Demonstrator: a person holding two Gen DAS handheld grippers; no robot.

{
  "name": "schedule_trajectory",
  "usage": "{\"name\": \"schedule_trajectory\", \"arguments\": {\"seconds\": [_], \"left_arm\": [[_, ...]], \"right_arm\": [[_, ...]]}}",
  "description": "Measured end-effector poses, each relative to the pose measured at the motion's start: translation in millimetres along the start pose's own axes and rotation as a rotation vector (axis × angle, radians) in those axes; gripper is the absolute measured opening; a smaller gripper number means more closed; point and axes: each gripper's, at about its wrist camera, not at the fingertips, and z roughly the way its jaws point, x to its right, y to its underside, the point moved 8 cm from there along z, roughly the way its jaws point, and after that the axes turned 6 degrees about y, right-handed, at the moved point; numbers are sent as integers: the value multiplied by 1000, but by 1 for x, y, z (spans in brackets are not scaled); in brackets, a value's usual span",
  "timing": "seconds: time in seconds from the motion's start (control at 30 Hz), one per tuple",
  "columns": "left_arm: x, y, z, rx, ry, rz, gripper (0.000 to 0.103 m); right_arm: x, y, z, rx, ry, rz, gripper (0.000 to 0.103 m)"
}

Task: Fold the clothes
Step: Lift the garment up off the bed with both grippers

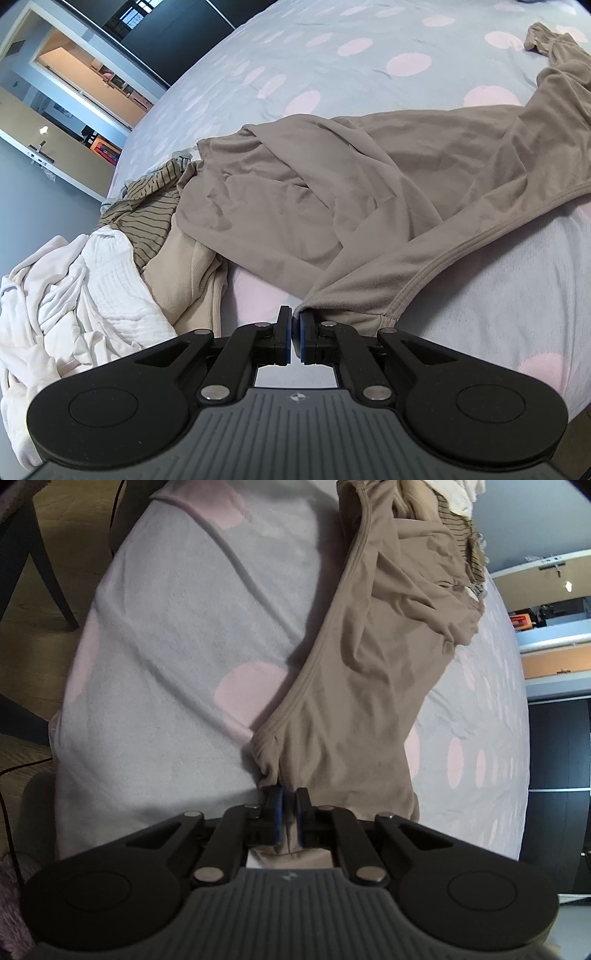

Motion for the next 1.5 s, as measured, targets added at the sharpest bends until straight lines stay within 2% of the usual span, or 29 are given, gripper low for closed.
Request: {"name": "schedule_trajectory", "arguments": {"seconds": [0.1, 0.2, 0.33, 0.53, 0.73, 0.8, 0.93, 1.17, 1.33, 1.5], "left_arm": [[-2, -1, -6, 18, -4, -11, 2], [-4, -2, -12, 36, -13, -24, 2], [-9, -6, -23, 74, -24, -52, 2], [-34, -31, -63, 220, -87, -121, 2], [-66, -68, -128, 374, -69, -202, 1], [-76, -84, -156, 441, -104, -193, 1], [-96, -112, -213, 568, -122, -199, 1], [-122, -137, -324, 829, -180, -251, 1], [-125, -134, -395, 1001, -238, -286, 1], [-127, -134, -437, 1110, -264, -289, 1]], "right_arm": [[5, 3, -8, 0, 16, 63, 5], [22, 6, -18, 18, 49, 189, 3], [56, 9, -34, 66, 144, 373, 2], [107, 15, -56, 105, 314, 615, 2], [163, 20, -91, 148, 475, 803, 2], [184, 26, -110, 179, 516, 872, 2], [227, 36, -152, 222, 619, 938, 1], [288, 41, -265, 344, 868, 987, 1], [303, 37, -348, 452, 979, 1024, 1], [302, 26, -411, 541, 1062, 1024, 1]]}}
